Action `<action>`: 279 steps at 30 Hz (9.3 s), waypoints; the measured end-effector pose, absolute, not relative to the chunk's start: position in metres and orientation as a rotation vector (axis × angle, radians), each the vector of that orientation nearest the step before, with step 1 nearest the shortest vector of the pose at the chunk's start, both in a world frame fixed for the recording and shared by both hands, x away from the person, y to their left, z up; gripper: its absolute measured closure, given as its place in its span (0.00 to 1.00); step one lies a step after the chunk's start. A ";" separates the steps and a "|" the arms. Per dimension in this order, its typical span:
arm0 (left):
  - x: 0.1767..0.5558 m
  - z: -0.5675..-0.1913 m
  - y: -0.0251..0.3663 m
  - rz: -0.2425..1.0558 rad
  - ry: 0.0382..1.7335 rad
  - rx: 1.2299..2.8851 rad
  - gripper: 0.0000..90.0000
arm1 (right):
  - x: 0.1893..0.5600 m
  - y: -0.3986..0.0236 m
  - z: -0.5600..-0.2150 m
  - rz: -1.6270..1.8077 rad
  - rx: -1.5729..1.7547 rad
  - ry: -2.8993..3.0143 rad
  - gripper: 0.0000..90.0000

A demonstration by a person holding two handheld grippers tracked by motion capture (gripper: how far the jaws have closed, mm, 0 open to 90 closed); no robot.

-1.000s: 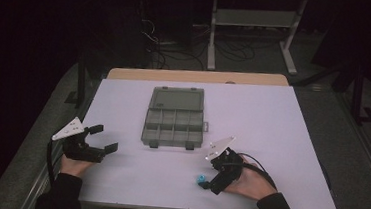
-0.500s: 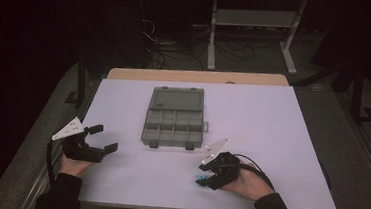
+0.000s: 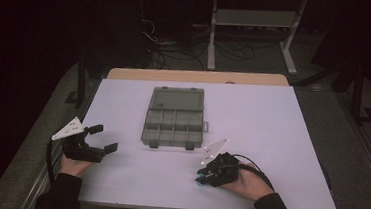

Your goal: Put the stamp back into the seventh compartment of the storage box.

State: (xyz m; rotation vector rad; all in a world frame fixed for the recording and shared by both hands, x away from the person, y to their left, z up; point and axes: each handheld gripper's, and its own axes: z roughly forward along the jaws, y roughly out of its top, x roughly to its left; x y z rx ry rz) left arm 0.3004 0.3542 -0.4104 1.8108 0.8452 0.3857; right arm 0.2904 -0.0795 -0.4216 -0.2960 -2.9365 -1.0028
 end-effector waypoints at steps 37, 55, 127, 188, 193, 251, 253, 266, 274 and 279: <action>0.300 -0.410 0.356 0.392 0.847 1.808 0.00 | 0.310 -0.064 -0.376 -1.056 -0.279 -2.942 0.79; 0.299 -0.410 0.356 0.390 0.851 1.798 0.00 | 0.326 -0.056 -0.354 -1.081 -0.273 -2.954 0.79; 0.301 -0.411 0.355 0.388 0.845 1.809 0.00 | 0.415 -0.011 -0.362 -0.988 -0.495 -2.985 0.79; 0.301 -0.412 0.355 0.380 0.847 1.824 0.00 | 0.414 -0.008 -0.383 -1.047 -0.560 -3.008 0.27; 0.301 -0.412 0.354 0.381 0.843 1.827 0.00 | 0.412 -0.009 -0.379 -1.090 -0.592 -3.019 0.14; 0.301 -0.413 0.352 0.379 0.847 1.836 0.00 | 0.391 -0.089 -0.359 -1.321 -0.819 -2.925 0.00; 0.301 -0.413 0.352 0.379 0.847 1.835 0.00 | 0.390 -0.093 -0.359 -1.330 -0.826 -2.921 0.00; 0.301 -0.413 0.352 0.380 0.846 1.836 0.00 | 0.382 -0.112 -0.362 -1.362 -0.880 -2.920 0.00; 0.302 -0.413 0.352 0.378 0.848 1.833 0.00 | 0.377 -0.128 -0.362 -1.410 -0.914 -2.907 0.00; 0.302 -0.413 0.352 0.379 0.848 1.835 0.00 | 0.373 -0.138 -0.365 -1.426 -0.940 -2.895 0.00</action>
